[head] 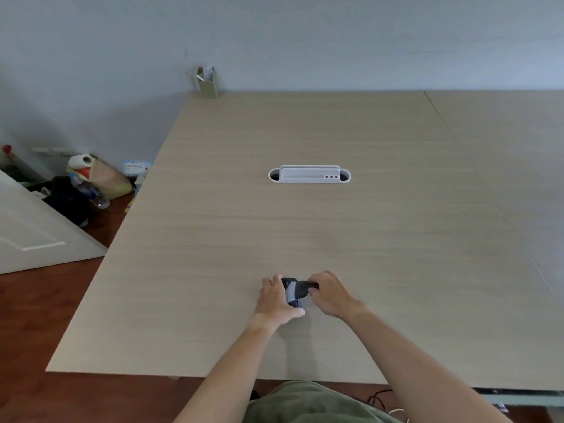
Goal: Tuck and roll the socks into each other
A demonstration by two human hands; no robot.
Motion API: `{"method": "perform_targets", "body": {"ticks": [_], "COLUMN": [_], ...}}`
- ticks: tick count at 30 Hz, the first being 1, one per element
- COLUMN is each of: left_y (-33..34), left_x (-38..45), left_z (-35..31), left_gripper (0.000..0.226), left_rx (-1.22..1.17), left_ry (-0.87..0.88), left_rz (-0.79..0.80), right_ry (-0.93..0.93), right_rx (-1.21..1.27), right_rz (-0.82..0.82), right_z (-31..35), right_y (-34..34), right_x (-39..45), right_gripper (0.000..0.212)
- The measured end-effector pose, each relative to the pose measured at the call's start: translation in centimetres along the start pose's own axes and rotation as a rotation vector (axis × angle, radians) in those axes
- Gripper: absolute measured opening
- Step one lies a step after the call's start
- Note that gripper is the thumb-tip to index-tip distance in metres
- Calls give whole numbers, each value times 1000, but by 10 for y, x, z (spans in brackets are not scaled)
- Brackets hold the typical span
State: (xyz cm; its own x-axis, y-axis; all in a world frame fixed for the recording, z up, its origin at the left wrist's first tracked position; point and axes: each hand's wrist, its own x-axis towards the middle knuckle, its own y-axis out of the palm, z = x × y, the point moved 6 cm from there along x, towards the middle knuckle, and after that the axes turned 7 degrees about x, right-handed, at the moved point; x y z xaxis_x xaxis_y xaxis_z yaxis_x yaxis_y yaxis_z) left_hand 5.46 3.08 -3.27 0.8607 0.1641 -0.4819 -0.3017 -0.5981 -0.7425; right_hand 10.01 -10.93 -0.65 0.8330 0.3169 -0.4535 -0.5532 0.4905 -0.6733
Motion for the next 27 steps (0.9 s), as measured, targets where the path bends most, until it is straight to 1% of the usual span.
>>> {"method": "perform_targets", "body": {"ticks": [2, 4, 6, 7, 9, 10, 12, 14, 16, 18, 19, 21, 22, 24, 25, 27], "left_y": [0, 0, 1, 2, 3, 3, 3, 4, 4, 4, 4, 3, 3, 1, 0, -1], "left_x": [0, 1, 2, 2, 2, 2, 3, 2, 2, 1, 1, 1, 0, 0, -1, -2], "left_z": [-1, 0, 1, 2, 3, 3, 2, 3, 3, 4, 4, 3, 3, 2, 2, 3], "left_gripper": [90, 88, 87, 84, 79, 78, 78, 80, 80, 79, 78, 78, 78, 77, 76, 75], "left_rx": [-2, -2, -5, -8, -9, -6, 11, 22, 13, -4, -9, -15, -15, -15, -21, -35], "left_ry": [-11, -31, -47, -54, -71, -79, -89, -111, -134, -144, -144, -147, -147, -145, -145, -143], "left_rz": [11, 21, 38, 45, 57, 60, 65, 69, 65, 50, 40, 29, 29, 26, 23, 16], "right_ry": [20, 59, 71, 51, 1, -4, 23, 73, 65, 9, -16, -32, -17, 27, 37, 11], "right_rx": [-78, -162, -121, -72, 10, 10, -106, -211, -169, -53, -30, -127, -221, -323, -295, -161], "right_rz": [15, -68, -139, -145, -100, -80, -78, -136, -166, -128, -93, -46, -79, -184, -191, -129], "right_z": [-2, -7, -9, -6, 1, 2, 2, -2, 1, 9, 13, 15, 13, 9, 8, 14], "right_y": [3, -5, -12, -12, -8, -5, -6, -13, -17, -13, -10, -5, -8, -19, -20, -15], "right_x": [-4, -6, -4, -3, 0, 1, -1, 1, 3, 7, 9, 6, 7, 9, 11, 15], "right_gripper": [19, 14, 17, 16, 17, 18, 15, 20, 18, 14, 17, 17, 16, 24, 24, 16]}}
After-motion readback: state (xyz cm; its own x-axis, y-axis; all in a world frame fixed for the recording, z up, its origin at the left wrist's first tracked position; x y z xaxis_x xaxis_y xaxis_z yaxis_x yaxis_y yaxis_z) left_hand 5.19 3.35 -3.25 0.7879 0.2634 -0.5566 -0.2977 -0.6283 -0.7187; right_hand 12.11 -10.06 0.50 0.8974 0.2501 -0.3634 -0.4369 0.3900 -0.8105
